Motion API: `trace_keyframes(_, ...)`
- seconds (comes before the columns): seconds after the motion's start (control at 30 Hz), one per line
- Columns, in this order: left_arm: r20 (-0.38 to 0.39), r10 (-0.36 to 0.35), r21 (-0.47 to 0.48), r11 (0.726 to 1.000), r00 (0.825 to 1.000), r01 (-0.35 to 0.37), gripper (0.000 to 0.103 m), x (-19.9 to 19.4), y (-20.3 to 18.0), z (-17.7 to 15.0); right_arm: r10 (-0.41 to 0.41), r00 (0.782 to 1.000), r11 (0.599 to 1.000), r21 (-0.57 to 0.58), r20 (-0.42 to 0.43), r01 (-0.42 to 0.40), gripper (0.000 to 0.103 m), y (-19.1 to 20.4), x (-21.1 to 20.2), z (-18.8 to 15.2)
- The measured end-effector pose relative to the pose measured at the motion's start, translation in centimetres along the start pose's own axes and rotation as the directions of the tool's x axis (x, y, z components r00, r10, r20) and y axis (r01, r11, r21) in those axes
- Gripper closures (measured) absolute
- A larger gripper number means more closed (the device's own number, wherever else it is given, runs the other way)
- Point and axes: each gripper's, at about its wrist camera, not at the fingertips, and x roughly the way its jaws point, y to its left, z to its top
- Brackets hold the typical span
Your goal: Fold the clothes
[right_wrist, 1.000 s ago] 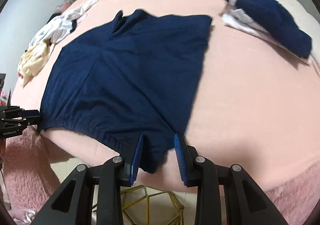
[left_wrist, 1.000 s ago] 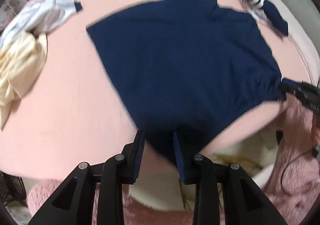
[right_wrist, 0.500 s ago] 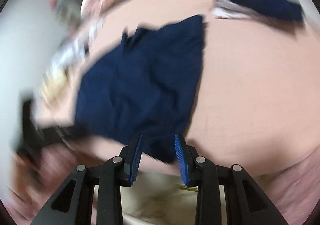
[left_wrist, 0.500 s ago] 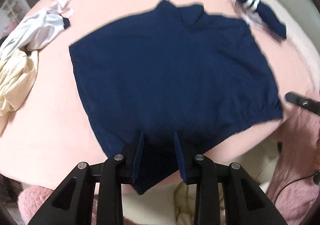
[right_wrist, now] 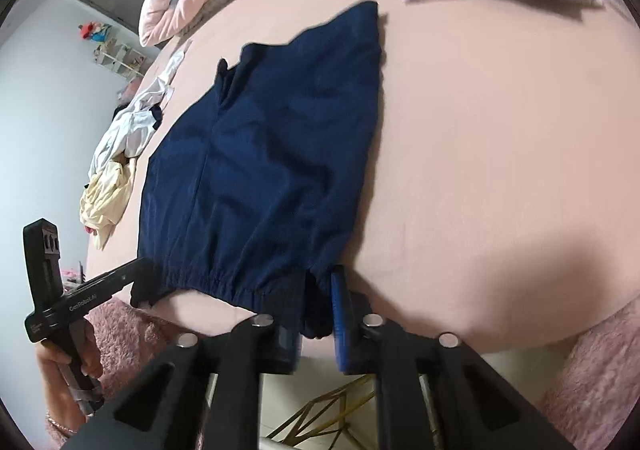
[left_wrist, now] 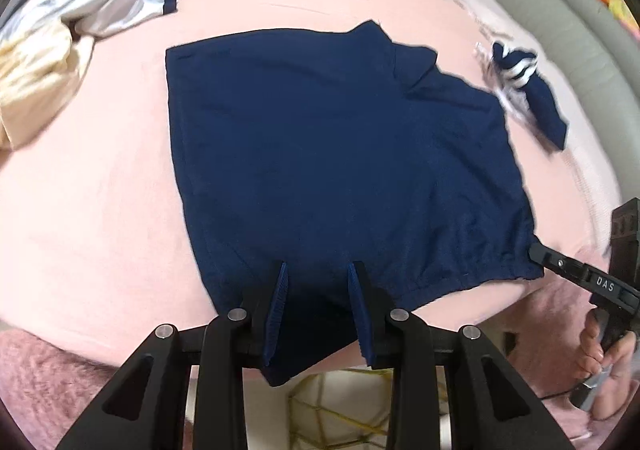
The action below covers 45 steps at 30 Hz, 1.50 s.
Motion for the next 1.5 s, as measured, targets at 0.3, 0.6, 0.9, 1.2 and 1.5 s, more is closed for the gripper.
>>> trace_keyframes(0.3,0.023,-0.056,-0.069,0.996,0.998,0.057,0.075,0.4,0.8,-0.1,0.108,0.994,0.97,-0.215,-0.034,-0.113,0.094,10.4,1.9,5.3)
trace_keyframes(0.6,0.042,-0.159,-0.082,0.983,0.986,0.162,0.075,-2.1,2.0,-1.9,0.023,0.986,0.962,-0.266,-0.168,-0.068,0.089,14.0,7.7,2.9)
trace_keyframes(0.9,-0.039,-0.317,0.02,0.948,0.947,0.318,0.075,-0.6,-3.1,0.4,-0.016,1.0,0.983,-0.182,-0.005,0.015,0.08,8.8,1.4,2.5)
trace_keyframes(1.2,-0.114,-0.391,-0.109,0.919,0.913,0.379,0.075,2.7,-3.2,1.0,-0.054,0.987,0.976,-0.217,-0.151,0.02,0.08,6.3,4.9,1.0)
trace_keyframes(1.5,-0.14,-0.327,-0.109,0.943,0.934,0.314,0.075,3.4,-3.9,1.0,-0.057,0.986,0.967,-0.255,-0.159,0.015,0.079,6.8,4.4,0.9)
